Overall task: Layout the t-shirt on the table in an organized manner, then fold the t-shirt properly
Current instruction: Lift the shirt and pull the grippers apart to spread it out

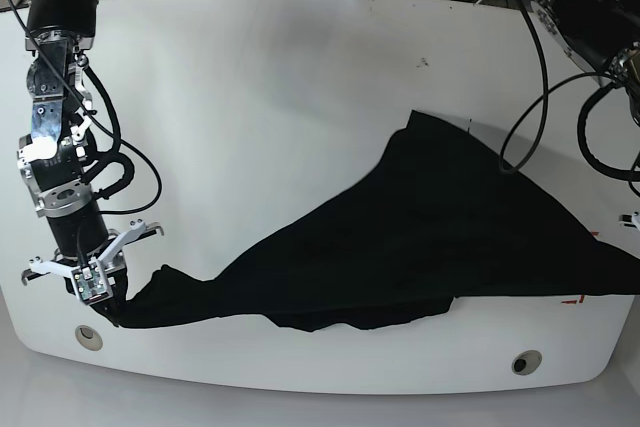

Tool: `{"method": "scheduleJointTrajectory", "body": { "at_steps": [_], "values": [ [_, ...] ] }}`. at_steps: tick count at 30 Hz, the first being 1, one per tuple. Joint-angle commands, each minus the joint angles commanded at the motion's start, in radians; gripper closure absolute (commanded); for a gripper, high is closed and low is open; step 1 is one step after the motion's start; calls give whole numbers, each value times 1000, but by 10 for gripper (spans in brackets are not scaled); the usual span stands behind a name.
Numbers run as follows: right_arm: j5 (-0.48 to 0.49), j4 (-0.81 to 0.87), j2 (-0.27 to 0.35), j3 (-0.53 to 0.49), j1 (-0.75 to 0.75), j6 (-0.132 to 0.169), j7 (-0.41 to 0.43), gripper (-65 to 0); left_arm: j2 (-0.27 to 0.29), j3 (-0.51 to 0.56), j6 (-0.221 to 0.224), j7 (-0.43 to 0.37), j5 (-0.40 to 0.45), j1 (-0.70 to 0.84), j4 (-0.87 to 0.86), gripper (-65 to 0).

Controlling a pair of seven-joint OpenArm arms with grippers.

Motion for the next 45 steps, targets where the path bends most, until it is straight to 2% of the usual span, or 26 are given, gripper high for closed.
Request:
{"method": "scheduleJointTrajectory", "body": {
  "at_steps": [18,22,25,33,35,45],
  "values": [
    [-5,-46,-5,-3,-8,2,0,-2,-15,2,0,2,2,44,-14,-6],
    [-6,-84,-9,-2,-17,29,0,-2,-15,2,0,2,2,48,-41,-6],
    [-8,-98,-28,2,-48,43,2,-2,-20,-2,0,2,0,80,-58,-6],
    [-8,-98,-35,28,-166,41,2,-2,-21,-3,0,0,0,207,-66,-6],
    [-8,-97,-37,28,-195,32,0,-2,-21,-3,0,0,0,241,-68,-6],
    [-9,-80,-107,97,-347,40,-2,-2,-21,-44,0,0,0,411,-64,-6]
  ]
}}
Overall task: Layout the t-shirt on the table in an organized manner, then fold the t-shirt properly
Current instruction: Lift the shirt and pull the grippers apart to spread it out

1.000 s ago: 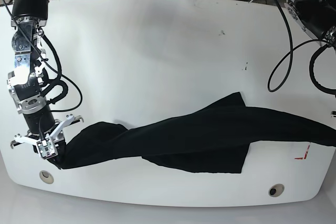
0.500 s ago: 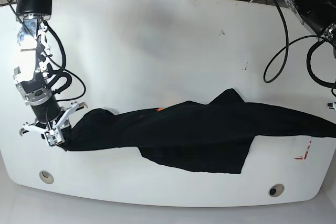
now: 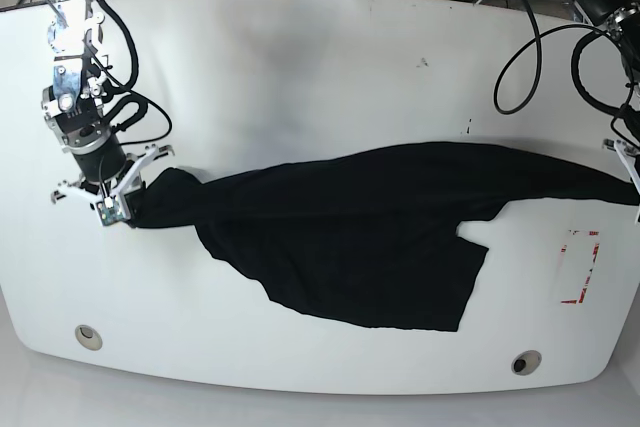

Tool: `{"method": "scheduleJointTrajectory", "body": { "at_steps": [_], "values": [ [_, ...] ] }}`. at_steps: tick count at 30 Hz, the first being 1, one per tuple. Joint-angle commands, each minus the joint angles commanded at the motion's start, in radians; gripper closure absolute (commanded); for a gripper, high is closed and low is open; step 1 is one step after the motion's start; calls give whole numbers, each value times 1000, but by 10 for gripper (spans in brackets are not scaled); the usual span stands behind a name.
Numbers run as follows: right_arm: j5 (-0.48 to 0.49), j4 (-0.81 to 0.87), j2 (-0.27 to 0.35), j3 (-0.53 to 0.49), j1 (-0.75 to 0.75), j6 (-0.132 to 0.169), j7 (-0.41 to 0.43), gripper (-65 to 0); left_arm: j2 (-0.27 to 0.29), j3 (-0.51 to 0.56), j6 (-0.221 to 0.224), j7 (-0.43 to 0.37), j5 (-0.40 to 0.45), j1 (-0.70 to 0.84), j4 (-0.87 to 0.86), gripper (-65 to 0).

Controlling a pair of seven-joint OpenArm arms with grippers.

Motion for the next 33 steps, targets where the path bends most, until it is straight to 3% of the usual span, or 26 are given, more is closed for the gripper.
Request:
{"method": "scheduleJointTrajectory", "body": {
  "at_steps": [12,18,22,25,28,30,33],
  "values": [
    [0,43,-20,-2,-167,-8,-2,-10,-51,-44,0,0,-3,135,0,-6],
    [-17,43,-61,14,-235,-8,-2,-149,-66,-46,0,2,-3,189,-2,-8],
    [-80,44,-106,15,-276,-8,-2,-300,-66,-46,0,2,-2,216,-2,-121],
    [-160,52,-143,15,-304,2,-2,-393,-69,-46,0,2,0,236,-3,-317],
    [-229,60,-173,15,-334,3,-2,-442,-78,-46,0,3,0,242,-5,-482],
    [-252,64,-189,17,-345,5,0,-460,-78,-48,0,3,2,244,-6,-511],
    [-265,64,-212,49,-348,32,2,-471,-80,-74,0,3,2,247,-8,-510]
  ]
}}
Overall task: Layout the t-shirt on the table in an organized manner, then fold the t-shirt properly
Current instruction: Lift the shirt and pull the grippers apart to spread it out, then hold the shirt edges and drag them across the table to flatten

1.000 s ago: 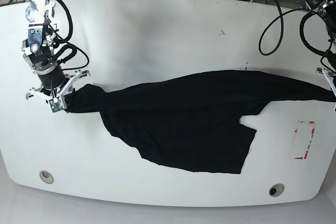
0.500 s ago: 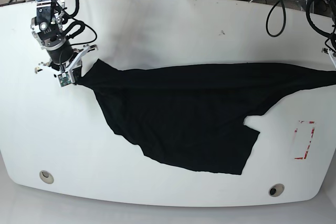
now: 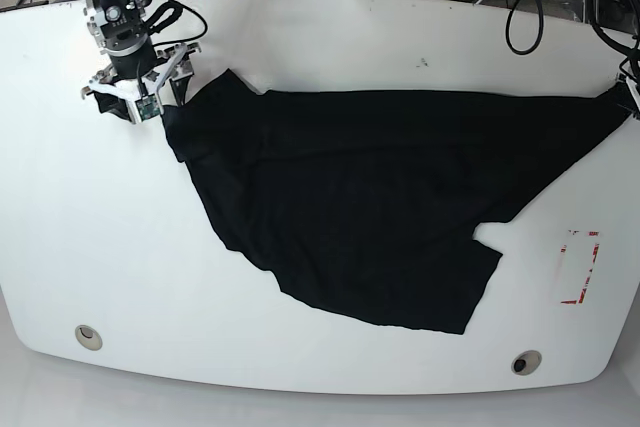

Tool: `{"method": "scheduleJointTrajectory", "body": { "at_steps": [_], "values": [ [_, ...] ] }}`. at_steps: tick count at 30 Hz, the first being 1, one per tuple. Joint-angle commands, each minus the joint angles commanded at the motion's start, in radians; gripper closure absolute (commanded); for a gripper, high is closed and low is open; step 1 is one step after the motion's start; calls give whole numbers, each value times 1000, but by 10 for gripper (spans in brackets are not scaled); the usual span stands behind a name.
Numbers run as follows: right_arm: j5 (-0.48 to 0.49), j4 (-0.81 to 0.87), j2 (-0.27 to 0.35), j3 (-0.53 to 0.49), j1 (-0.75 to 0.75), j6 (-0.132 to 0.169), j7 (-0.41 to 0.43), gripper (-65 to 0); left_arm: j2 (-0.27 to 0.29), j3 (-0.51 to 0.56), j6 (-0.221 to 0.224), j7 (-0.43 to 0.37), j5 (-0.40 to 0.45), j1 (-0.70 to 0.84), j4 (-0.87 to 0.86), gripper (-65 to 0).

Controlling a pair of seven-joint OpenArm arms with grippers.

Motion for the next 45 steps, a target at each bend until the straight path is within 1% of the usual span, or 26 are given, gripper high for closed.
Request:
{"method": "scheduleJointTrajectory", "body": {
  "at_steps": [1,3,5,7,9,10,12,13,14,15,17,18,21,26,29,33,35,39,42,45],
  "values": [
    [0,0,-11,26,3,14,0,-472,0,-9,0,0,0,-3,0,-510],
    [-9,0,-34,72,29,32,-3,-472,-2,-20,0,0,-2,-8,0,-510],
    [-11,-3,-48,127,49,58,-23,-471,-14,-25,0,0,-2,-43,5,-510],
    [-11,-3,-52,187,60,107,-68,-469,-28,-28,0,0,-2,-86,3,-510],
    [-2,-3,-46,216,68,143,-80,-469,-32,-28,0,0,-3,-103,3,-510],
    [2,-5,-44,239,84,169,-83,-469,-34,-28,0,0,-3,-114,5,-510],
    [2,-5,-48,264,109,212,-84,-469,-34,-28,0,0,-5,-123,8,-510],
    [2,-5,-51,272,126,241,-86,-469,-34,-28,0,0,-5,-124,8,-510],
    [2,-5,-51,270,147,278,-86,-469,-31,-28,0,0,-5,-124,8,-510],
    [2,-5,-51,269,163,302,-86,-468,-29,-26,0,0,-5,-124,8,-510],
    [3,-5,-54,269,219,367,-86,-468,-26,-21,0,0,-9,-126,9,-510],
    [3,-8,-55,269,258,394,-89,-468,-20,-20,0,0,-11,-127,9,-510],
    [3,-43,-77,235,356,394,-115,-468,25,-20,0,-2,-11,-157,9,-510],
    [3,-143,-77,181,508,394,-178,-468,80,-20,0,-2,-11,-178,9,-510],
    [3,-227,-78,137,582,394,-184,-468,106,-18,0,-2,-11,-180,14,-510],
    [3,-353,-77,69,664,394,-184,-468,147,9,0,-2,-12,-180,20,-508],
    [3,-423,-80,44,704,394,-184,-468,163,21,0,-3,-12,-180,21,-497],
    [6,-574,-83,-12,779,394,-180,-468,195,44,0,-3,-12,-173,21,-443],
    [61,-672,-81,-37,827,394,-180,-468,215,54,0,-3,-12,-173,21,-411],
    [138,-770,-71,-55,870,394,-173,-468,221,60,0,-3,-12,-172,21,-400]
  ]
}}
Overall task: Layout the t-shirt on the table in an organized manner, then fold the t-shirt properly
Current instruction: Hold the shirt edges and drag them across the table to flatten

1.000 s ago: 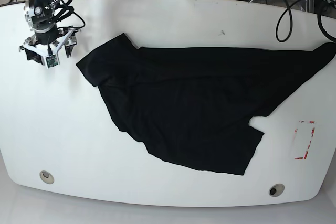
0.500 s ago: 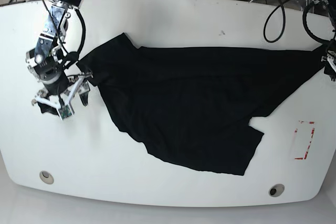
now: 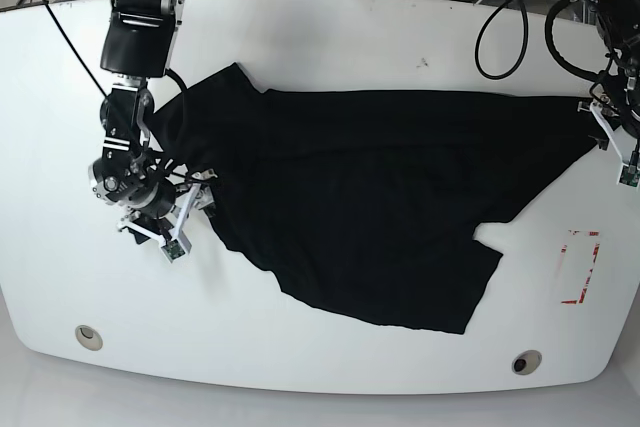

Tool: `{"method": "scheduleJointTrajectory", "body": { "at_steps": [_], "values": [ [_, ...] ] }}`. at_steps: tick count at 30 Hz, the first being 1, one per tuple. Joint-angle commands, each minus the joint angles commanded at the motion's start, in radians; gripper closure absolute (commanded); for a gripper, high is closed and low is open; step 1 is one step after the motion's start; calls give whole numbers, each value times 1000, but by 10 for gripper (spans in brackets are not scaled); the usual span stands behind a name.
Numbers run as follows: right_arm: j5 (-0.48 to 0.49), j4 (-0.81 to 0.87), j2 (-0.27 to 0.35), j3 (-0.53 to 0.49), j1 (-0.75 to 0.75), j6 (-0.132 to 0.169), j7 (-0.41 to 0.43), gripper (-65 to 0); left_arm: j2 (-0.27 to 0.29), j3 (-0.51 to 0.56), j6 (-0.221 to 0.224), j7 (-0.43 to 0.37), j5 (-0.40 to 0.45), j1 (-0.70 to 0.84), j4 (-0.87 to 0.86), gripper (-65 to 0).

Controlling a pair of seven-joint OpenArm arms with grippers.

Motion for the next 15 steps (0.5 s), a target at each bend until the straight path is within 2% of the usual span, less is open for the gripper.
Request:
{"method": "scheduleJointTrajectory", "body": {
  "at_steps": [6,15],
  "values": [
    [37,-140,9,-21,40,0,89,-468,0,0,0,0,0,0,0,-399],
    [40,-250,-11,-87,68,0,144,-468,0,0,0,0,2,0,0,-399]
  ]
}}
